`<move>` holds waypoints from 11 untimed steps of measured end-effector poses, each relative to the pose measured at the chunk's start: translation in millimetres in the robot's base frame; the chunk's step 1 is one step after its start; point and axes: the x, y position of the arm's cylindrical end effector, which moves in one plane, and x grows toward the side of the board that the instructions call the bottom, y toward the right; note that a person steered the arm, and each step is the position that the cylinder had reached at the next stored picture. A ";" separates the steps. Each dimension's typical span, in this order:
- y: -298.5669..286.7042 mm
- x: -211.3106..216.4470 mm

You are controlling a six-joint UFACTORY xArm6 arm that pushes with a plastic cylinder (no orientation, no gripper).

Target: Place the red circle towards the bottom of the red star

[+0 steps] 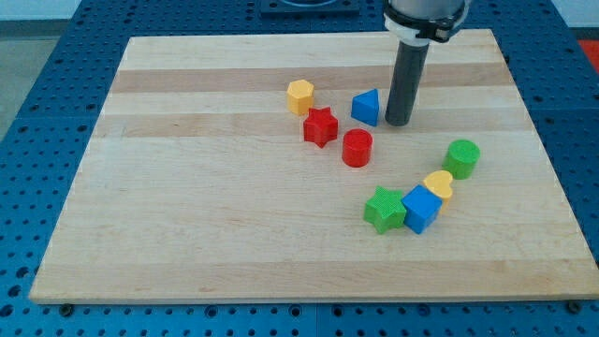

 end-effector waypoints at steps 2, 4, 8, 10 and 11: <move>-20.6 0.0; -27.2 -7.9; -8.0 31.4; -36.6 58.8; -56.4 69.1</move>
